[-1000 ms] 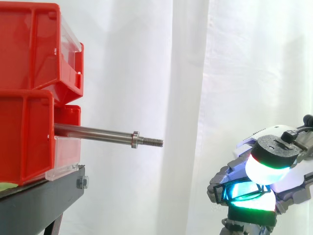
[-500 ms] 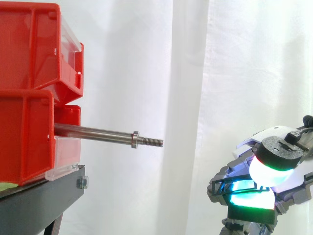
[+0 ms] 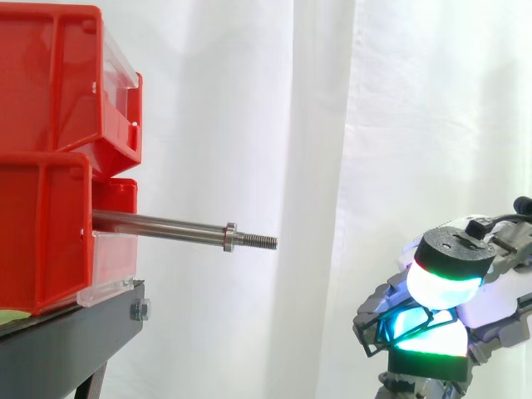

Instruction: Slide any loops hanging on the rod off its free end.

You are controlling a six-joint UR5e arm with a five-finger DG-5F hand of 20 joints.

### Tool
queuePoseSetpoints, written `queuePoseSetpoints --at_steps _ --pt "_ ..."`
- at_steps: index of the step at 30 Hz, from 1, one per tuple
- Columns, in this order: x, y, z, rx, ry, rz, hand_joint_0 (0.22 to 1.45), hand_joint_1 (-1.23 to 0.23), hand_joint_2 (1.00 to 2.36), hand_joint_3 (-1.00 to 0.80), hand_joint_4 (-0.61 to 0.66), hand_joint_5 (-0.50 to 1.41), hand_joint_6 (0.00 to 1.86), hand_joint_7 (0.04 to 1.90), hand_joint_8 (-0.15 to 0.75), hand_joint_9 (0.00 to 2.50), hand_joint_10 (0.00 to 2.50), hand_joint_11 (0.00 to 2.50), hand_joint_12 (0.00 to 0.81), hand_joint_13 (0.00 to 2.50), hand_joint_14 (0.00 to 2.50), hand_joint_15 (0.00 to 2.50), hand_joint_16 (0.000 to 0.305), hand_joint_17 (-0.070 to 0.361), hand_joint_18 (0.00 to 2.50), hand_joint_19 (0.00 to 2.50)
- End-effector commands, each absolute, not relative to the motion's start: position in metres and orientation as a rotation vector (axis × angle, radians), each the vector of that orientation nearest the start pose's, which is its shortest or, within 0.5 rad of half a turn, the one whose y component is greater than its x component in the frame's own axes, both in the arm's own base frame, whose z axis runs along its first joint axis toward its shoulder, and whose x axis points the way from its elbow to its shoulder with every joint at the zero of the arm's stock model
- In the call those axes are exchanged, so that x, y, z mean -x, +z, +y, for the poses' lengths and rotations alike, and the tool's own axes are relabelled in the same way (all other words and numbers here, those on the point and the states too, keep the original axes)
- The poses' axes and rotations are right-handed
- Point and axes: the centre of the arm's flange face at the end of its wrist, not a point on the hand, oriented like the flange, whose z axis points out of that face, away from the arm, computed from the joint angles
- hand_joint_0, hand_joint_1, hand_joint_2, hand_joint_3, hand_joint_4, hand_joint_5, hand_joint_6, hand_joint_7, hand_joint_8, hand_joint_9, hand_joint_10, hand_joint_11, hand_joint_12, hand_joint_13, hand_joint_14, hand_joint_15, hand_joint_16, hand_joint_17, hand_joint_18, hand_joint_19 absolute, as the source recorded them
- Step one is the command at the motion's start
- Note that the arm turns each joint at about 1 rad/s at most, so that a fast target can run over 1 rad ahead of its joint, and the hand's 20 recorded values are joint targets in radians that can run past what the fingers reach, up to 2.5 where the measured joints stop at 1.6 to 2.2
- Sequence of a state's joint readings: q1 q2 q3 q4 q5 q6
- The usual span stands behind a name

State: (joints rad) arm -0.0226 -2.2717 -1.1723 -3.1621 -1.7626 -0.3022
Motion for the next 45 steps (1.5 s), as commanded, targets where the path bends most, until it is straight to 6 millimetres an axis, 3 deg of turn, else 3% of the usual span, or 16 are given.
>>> queuePoseSetpoints --at_steps 1,6,14,22,33,37,41,45 --pt "-0.7063 0.2447 -0.1306 -1.106 1.004 1.699 0.57 -0.55 1.02 -0.29 0.25 -0.17 0.7 1.45 0.335 0.65 0.0 0.13 0.343 0.6 0.0 0.0 0.054 0.121 0.69 0.18" --pt "-0.7061 0.2447 -0.1306 -1.107 1.003 1.7 0.57 -0.54 1.02 -0.3 0.25 -0.17 0.68 1.46 0.342 0.67 0.0 0.13 0.346 0.61 0.0 0.0 0.054 0.121 0.7 0.18" --pt "-0.7061 0.2447 -0.1306 -1.107 1.003 1.7 0.59 -0.72 1.02 -0.29 0.25 -0.18 0.7 1.48 0.334 0.66 0.01 0.14 0.348 0.62 0.0 0.0 0.054 0.121 0.71 0.16" --pt "-0.7058 0.244 -0.1306 -1.108 1.003 1.701 0.62 -0.78 1.01 -0.38 0.26 -0.19 0.72 1.45 0.332 0.66 0.01 0.15 0.343 0.63 0.0 0.0 0.053 0.119 0.73 0.15" --pt "-0.7053 0.2439 -0.1314 -1.109 1.004 1.703 0.58 -0.66 1.01 -0.42 0.25 -0.17 0.74 1.45 0.342 0.7 0.01 0.16 0.344 0.63 0.0 0.0 0.053 0.119 0.73 0.16" --pt "-0.7048 0.2449 -0.1324 -1.11 1.003 1.702 0.58 -0.66 1.01 -0.36 0.21 -0.17 0.75 1.47 0.343 0.7 0.01 0.17 0.343 0.63 0.0 0.0 0.053 0.119 0.73 0.17" --pt "-0.7045 0.2436 -0.1323 -1.112 1.003 1.707 0.59 -0.71 1.03 -0.16 0.22 -0.21 0.8 1.43 0.339 0.68 0.01 0.19 0.345 0.63 0.0 0.0 0.054 0.121 0.73 0.16" --pt "-0.7042 0.2447 -0.1334 -1.112 1.002 1.704 0.58 -0.7 1.02 -0.24 0.25 -0.21 0.8 1.41 0.336 0.67 0.01 0.18 0.345 0.63 0.0 0.0 0.054 0.121 0.73 0.16"
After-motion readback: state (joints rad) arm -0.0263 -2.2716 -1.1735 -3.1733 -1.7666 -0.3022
